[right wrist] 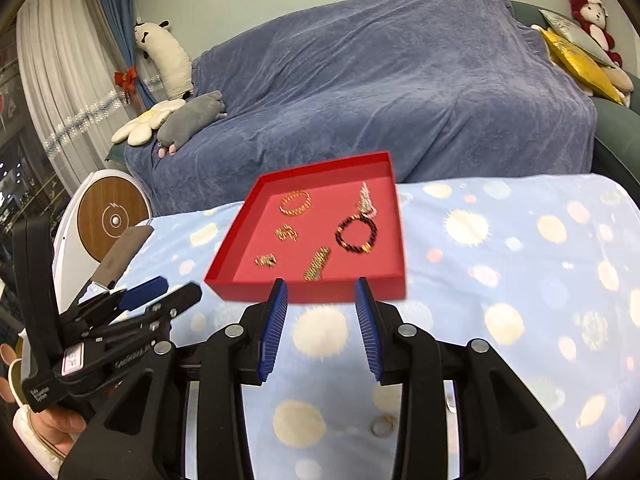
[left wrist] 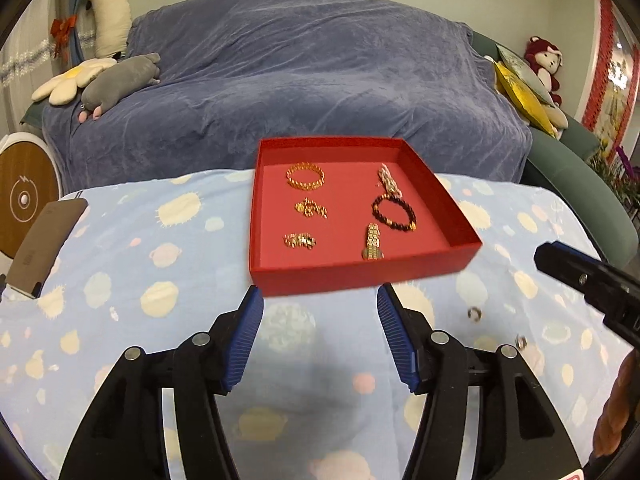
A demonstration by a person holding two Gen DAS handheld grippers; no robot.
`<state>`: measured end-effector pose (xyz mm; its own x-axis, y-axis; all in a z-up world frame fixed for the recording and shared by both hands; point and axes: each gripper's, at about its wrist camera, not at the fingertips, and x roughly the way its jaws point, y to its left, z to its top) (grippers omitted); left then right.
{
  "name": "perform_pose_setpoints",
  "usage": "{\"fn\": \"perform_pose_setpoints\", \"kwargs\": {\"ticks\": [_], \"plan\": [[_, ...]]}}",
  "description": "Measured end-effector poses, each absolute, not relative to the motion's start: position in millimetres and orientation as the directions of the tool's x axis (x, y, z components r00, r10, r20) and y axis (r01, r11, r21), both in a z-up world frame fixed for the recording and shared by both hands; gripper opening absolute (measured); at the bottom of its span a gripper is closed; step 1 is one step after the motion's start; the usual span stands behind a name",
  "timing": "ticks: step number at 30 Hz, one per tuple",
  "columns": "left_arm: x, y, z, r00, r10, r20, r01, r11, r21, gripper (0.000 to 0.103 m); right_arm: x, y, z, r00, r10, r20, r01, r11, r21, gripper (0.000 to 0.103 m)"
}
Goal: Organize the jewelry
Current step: 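Grasp a gold ring with the right tool while the left tool grasps a silver stone ring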
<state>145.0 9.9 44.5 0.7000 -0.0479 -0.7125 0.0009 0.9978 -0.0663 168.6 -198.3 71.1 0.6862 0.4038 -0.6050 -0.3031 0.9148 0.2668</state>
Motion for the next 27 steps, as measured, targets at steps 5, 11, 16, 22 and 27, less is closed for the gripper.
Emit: {"fn": "perform_pose_setpoints", "kwargs": {"ticks": [5, 11, 16, 22, 27], "plan": [[104, 5, 21, 0.639, -0.101, -0.762, 0.027, 0.994, -0.109, 0.057, 137, -218, 49, 0.675, 0.354, -0.648, -0.27, 0.935, 0.23, 0.034], [65, -6, -3, 0.593, -0.136, -0.794, 0.047, 0.99, -0.135, 0.057, 119, -221, 15, 0.621, 0.322, -0.715, -0.27, 0.944, 0.19, 0.034], [43, -22, -21, 0.569, -0.136, -0.811, 0.089, 0.991, -0.104, 0.057, 111, -221, -3, 0.594, 0.314, -0.741, -0.271, 0.945, 0.183, 0.034], [45, -18, -35, 0.555, -0.107, -0.825, 0.086, 0.994, -0.072, 0.059, 117, -217, -18, 0.581, 0.298, -0.757, -0.263, 0.949, 0.172, 0.034], [55, -6, -31, 0.569, -0.098, -0.817, 0.043, 0.995, -0.089, 0.059, 132, -214, -29, 0.571, 0.301, -0.764, -0.238, 0.951, 0.197, 0.034]]}}
